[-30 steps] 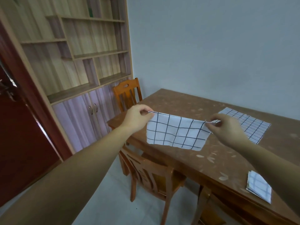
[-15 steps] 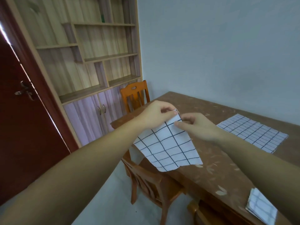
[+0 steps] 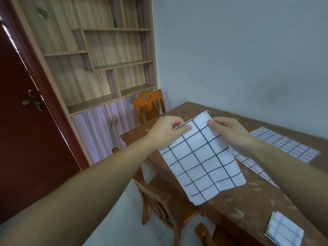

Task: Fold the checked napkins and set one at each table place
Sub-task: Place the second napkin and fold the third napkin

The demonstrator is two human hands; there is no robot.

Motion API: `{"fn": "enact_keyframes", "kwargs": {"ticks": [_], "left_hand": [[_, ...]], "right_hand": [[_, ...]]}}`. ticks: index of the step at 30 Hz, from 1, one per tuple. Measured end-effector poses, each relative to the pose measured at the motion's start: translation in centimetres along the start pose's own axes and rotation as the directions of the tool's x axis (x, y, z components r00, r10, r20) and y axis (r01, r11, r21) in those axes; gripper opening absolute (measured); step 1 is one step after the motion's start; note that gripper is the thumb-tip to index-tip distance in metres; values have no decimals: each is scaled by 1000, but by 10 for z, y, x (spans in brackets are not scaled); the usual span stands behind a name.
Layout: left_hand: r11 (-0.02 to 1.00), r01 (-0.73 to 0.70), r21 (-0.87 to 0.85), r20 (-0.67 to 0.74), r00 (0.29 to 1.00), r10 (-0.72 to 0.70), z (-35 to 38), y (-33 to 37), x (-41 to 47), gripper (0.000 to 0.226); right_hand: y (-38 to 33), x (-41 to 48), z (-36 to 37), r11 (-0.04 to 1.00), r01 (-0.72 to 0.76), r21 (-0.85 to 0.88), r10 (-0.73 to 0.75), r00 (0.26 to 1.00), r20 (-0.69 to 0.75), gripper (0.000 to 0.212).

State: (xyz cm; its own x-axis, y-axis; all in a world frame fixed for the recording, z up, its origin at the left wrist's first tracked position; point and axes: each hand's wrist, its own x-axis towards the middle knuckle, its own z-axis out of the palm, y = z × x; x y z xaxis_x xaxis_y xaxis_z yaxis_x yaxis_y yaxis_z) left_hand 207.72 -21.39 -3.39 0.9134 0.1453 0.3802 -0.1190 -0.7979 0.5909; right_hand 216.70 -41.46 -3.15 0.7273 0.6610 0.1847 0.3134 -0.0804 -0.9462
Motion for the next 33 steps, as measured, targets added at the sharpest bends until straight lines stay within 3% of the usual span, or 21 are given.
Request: {"fn": "enact_keyframes", "kwargs": {"ticks": [4,12,17,22,27,30,33], "left_hand": [[997,20,-73,-42,999,-23,3,0,-3,23],[996,-65,-55,-147,987,56,6,13,-1,45],[992,9,-126,-44,999,-15,0,22,0,66],[996,-50,-78,13,999,51,0,32,0,35],[997,-72,-41,85,994,76,-2,35,-1,59],[999,-50,15,172,984,47,-5,48,5,51],[998,-61,15,134,989,59,2,69,19,38]], "right_hand": [[10,-2,-11,999,-17,40,20,996,-90,33],[10,-10,-21,988,-60,145,96,962,-256,33],[5,-18,-22,999,-15,47,28,957,-288,49],[7,-22,-22,1000,1,-10,-4,947,-322,48],[6,-29,-27,1000,6,-26,-13,958,-285,42],[3,-31,-26,994,47,-94,-69,966,-249,42],[1,-29,-20,983,115,-146,-143,970,-197,44]]}}
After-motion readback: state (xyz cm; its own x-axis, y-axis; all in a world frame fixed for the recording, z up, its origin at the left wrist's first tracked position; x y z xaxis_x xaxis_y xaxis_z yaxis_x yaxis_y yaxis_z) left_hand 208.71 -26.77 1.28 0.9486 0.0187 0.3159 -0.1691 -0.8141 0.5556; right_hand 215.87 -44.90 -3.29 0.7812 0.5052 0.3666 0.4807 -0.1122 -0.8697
